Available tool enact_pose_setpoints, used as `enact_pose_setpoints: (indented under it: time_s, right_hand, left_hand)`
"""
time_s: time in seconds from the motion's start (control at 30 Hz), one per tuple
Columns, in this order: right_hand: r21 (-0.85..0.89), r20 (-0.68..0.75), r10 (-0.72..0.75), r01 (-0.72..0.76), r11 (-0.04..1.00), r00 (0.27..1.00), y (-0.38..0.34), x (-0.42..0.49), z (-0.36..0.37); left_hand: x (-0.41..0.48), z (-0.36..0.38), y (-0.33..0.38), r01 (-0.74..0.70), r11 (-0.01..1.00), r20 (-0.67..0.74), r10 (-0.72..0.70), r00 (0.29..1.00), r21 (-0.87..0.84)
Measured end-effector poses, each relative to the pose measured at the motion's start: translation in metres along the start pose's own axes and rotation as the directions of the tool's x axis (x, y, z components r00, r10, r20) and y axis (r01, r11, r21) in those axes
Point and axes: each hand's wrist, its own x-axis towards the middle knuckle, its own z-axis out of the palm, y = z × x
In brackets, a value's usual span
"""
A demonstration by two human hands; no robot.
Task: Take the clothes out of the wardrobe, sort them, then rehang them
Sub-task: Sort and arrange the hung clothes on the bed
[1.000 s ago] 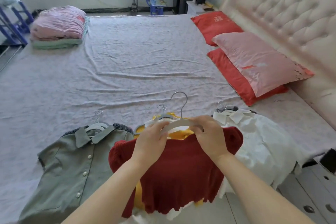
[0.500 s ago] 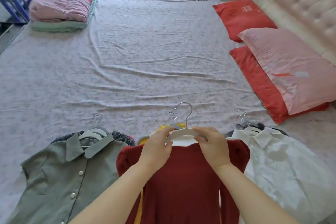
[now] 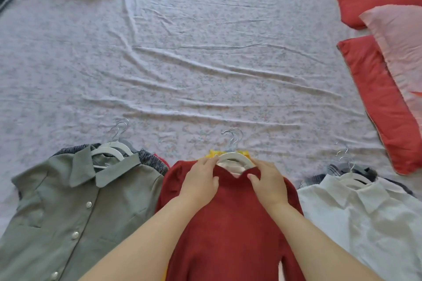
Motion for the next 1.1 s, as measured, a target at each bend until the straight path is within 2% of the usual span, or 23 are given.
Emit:
enact_pose_setpoints:
  time_s: [0.13,0.33,0.6,0.87,1.1]
  right_hand:
    - [-0.010,0.104,0.013,-0.012,1.000,0.994,0.008,-0.009,0.014]
    - [-0.019,0.185,-0.014,0.018,1.000,0.983,-0.005,-0.034,0.018]
    - [0.015,0.194,-0.115,0.114,0.993,0.974,-0.059,-0.055,0.019]
    - [0.014,0.194,-0.187,0.188,0.982,0.963,-0.125,-0.063,0.055]
    - [-0.044,0.175,-0.142,0.152,0.987,0.974,-0.200,-0.067,0.133]
  left_hand:
    - [-0.002,0.005,-0.010,0.036,0.998,0.020,-0.037,0.999,0.049]
    - [-0.018,-0.016,-0.015,0.086,0.990,-0.001,-0.086,0.996,0.110]
    - [-0.062,-0.071,-0.032,0.164,0.971,-0.048,-0.158,0.986,0.172]
    - [-0.096,-0.132,-0.105,0.231,0.949,-0.095,-0.215,0.972,0.214]
    - [-0.103,-0.182,-0.203,0.177,0.965,-0.068,-0.167,0.984,0.191]
